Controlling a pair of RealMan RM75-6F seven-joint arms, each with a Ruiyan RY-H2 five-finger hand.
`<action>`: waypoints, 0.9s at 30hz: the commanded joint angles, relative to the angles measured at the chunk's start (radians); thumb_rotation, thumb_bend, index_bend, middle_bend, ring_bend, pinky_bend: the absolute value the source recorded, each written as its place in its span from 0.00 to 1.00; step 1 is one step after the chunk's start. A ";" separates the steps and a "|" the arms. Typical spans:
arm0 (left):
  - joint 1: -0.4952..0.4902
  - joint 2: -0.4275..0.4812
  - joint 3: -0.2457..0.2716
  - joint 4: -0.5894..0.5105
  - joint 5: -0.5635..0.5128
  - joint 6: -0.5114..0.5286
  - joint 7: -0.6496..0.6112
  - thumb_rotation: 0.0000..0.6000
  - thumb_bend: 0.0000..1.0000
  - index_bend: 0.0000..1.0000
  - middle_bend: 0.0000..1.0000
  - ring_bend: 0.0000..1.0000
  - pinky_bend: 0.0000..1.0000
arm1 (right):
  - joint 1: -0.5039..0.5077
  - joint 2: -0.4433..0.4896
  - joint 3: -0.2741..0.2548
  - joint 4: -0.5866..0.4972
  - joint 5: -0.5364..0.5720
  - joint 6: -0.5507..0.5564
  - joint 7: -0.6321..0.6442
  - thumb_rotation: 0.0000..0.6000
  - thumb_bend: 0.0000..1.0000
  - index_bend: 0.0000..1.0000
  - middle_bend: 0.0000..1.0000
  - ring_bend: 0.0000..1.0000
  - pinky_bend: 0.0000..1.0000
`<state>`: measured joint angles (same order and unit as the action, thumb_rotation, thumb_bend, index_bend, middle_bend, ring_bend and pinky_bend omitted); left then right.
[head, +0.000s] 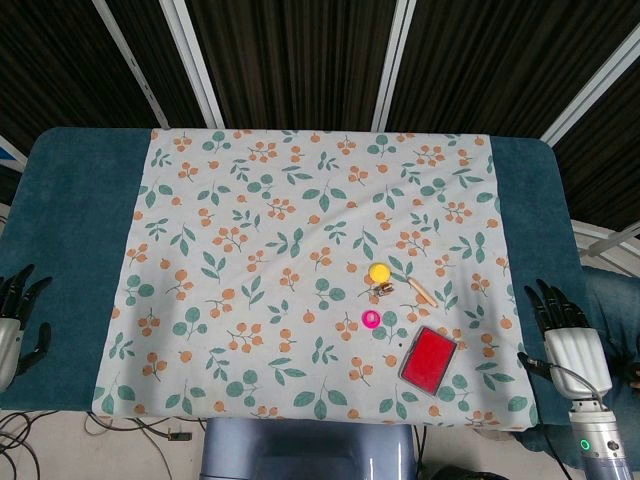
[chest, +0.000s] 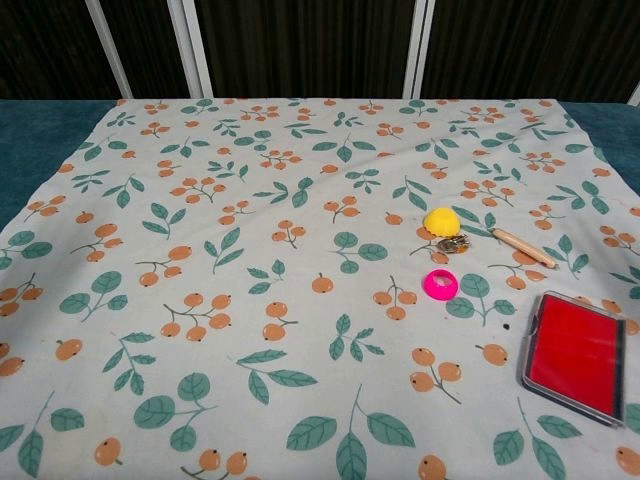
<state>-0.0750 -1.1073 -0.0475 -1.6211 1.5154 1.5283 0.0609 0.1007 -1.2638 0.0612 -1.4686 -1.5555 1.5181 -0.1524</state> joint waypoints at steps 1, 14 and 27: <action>0.000 0.000 0.000 0.001 0.000 0.000 0.000 1.00 0.54 0.14 0.00 0.06 0.06 | 0.000 0.001 0.000 0.000 -0.001 0.000 0.001 1.00 0.20 0.04 0.06 0.11 0.23; 0.000 -0.001 0.001 -0.001 0.001 0.000 0.003 1.00 0.54 0.14 0.00 0.06 0.06 | 0.003 0.000 0.001 0.008 0.009 -0.012 0.004 1.00 0.20 0.04 0.06 0.11 0.23; -0.001 -0.003 0.001 0.000 -0.005 -0.006 0.003 1.00 0.54 0.14 0.00 0.06 0.06 | 0.030 0.030 0.004 -0.039 0.009 -0.055 0.030 1.00 0.19 0.11 0.06 0.11 0.23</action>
<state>-0.0755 -1.1104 -0.0468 -1.6206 1.5108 1.5228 0.0637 0.1223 -1.2415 0.0600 -1.4972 -1.5485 1.4718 -0.1228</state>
